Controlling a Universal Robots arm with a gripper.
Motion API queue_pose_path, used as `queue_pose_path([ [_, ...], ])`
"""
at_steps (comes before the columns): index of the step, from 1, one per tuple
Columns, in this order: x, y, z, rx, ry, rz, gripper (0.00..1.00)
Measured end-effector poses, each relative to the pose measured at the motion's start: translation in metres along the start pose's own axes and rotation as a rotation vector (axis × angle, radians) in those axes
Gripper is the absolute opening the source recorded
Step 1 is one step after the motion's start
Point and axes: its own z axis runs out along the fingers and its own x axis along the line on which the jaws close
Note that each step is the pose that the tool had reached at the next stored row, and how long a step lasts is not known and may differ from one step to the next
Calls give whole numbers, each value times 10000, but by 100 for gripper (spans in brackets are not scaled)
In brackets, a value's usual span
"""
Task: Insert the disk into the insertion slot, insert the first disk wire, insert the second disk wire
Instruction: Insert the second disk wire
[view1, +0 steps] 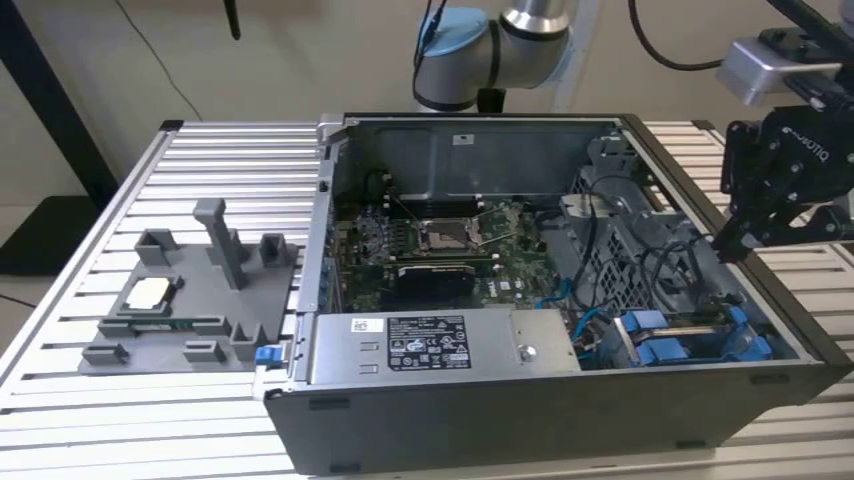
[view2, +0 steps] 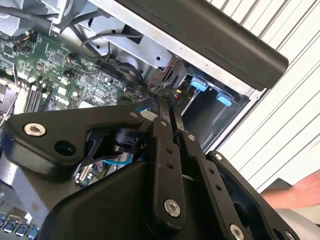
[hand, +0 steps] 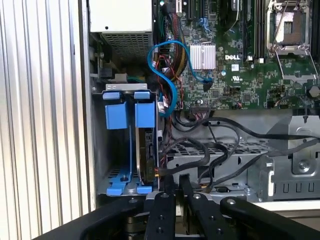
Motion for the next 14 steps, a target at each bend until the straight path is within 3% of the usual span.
queue_pose_path([
  [14, 0, 25, 0, 1, 1, -1, 16],
])
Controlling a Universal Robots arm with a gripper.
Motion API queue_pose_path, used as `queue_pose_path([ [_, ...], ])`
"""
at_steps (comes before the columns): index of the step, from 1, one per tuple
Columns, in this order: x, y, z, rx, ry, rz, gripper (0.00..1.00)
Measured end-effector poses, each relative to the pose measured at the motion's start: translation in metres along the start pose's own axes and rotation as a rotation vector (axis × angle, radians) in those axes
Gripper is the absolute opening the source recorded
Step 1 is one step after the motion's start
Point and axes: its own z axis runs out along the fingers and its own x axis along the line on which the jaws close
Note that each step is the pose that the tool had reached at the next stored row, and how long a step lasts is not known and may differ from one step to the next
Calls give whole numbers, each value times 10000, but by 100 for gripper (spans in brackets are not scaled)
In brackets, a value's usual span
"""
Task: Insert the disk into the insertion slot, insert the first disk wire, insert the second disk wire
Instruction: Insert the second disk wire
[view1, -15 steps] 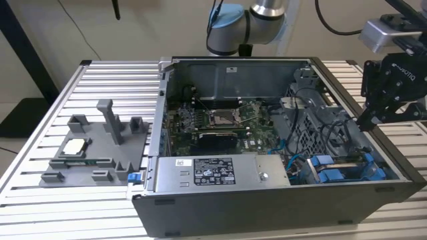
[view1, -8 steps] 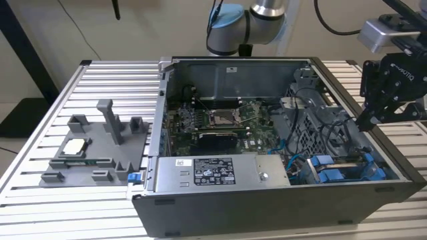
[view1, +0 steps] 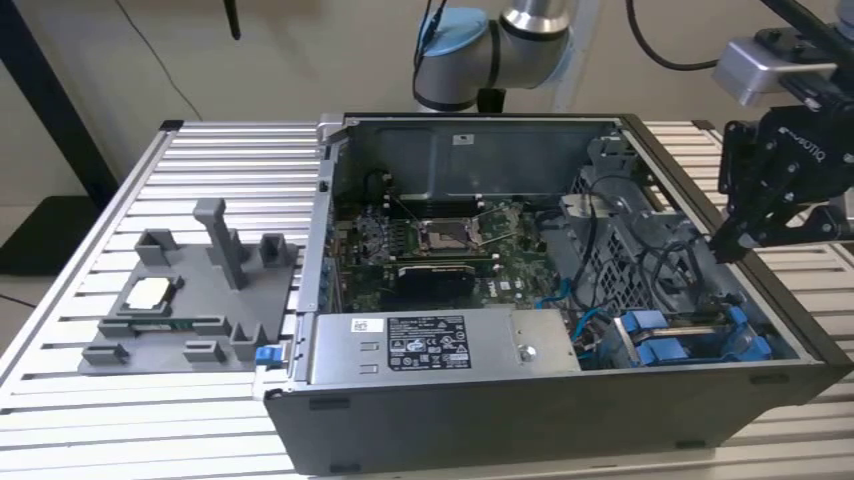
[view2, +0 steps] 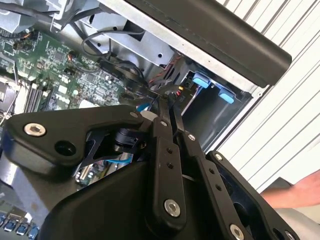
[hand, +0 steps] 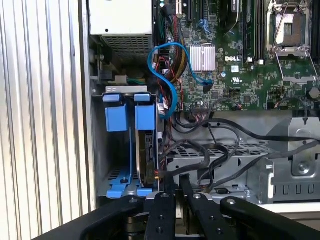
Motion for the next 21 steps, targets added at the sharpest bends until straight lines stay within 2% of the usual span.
queue_pose_path([
  [7, 0, 95, 0, 0, 0, 9, 16],
  [15, 8, 312, 0, 1, 0, 15, 16],
  [21, 15, 336, 58, -11, 18, 15, 16],
])
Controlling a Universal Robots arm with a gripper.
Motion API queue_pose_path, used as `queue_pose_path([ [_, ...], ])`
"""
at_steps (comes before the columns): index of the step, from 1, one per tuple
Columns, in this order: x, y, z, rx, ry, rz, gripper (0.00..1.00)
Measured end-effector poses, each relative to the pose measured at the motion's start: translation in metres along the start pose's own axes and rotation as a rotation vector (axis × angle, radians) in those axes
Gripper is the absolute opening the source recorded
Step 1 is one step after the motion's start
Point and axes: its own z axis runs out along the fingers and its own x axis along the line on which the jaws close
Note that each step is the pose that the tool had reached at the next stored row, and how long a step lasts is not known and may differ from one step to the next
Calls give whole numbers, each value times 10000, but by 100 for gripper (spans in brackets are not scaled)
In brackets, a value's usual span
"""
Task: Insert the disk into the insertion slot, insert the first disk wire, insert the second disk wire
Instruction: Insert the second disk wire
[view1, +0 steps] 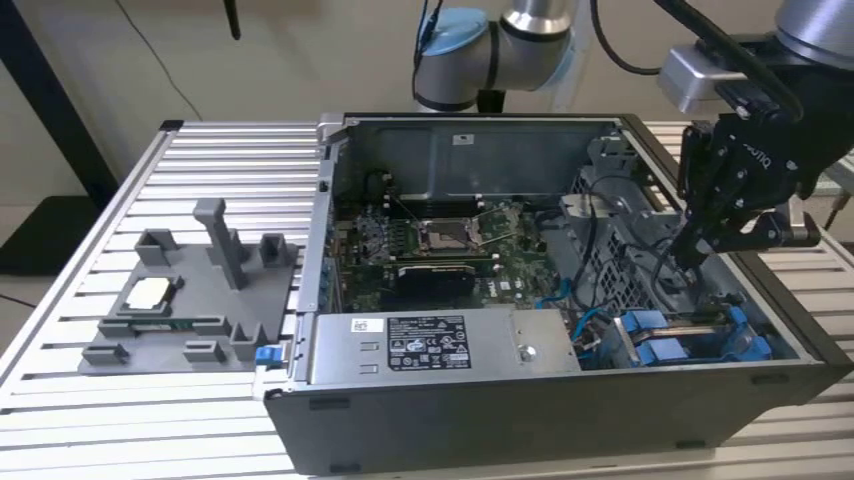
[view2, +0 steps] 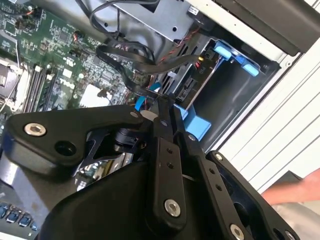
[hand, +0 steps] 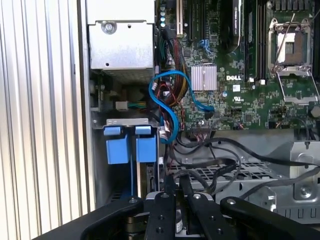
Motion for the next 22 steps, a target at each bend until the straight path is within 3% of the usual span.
queue_pose_path([
  [5, 47, -2, 73, -30, 3, 2, 16],
  [11, 154, -6, 145, -97, 4, 6, 16],
  [22, 211, -51, 234, -99, 4, 2, 16],
])
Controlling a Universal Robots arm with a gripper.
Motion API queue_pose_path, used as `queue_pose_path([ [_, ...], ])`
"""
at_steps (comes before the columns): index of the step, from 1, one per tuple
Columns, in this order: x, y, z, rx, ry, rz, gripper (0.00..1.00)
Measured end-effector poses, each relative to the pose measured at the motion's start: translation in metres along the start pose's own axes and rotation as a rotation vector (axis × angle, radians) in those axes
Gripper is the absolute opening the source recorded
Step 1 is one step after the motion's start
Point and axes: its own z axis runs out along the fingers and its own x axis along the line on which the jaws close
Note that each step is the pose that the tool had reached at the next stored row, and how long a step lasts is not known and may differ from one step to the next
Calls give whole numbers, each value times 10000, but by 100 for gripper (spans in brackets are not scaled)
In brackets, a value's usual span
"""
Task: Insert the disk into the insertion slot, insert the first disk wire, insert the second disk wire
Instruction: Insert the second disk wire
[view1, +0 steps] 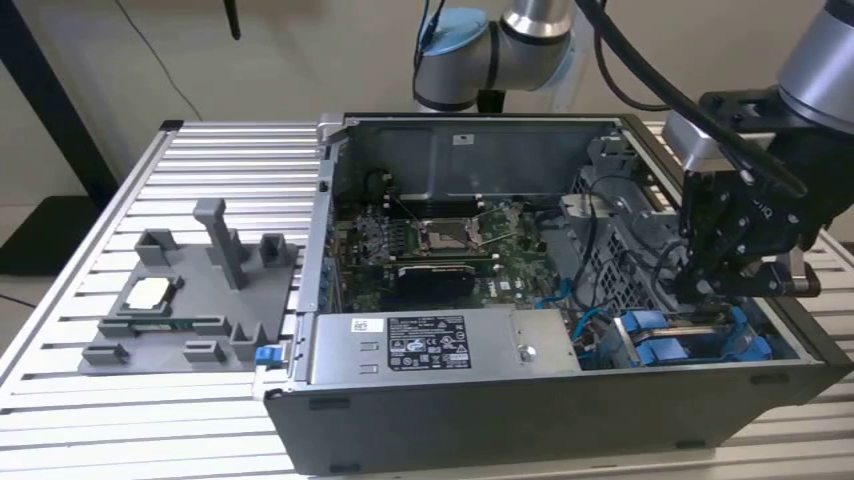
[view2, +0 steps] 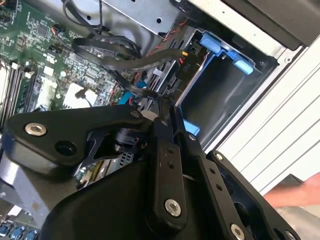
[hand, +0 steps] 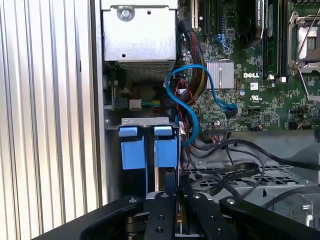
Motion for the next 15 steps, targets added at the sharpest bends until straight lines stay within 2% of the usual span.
queue_pose_path([
  [15, 9, -92, 89, -1, 3, -24, 16],
])
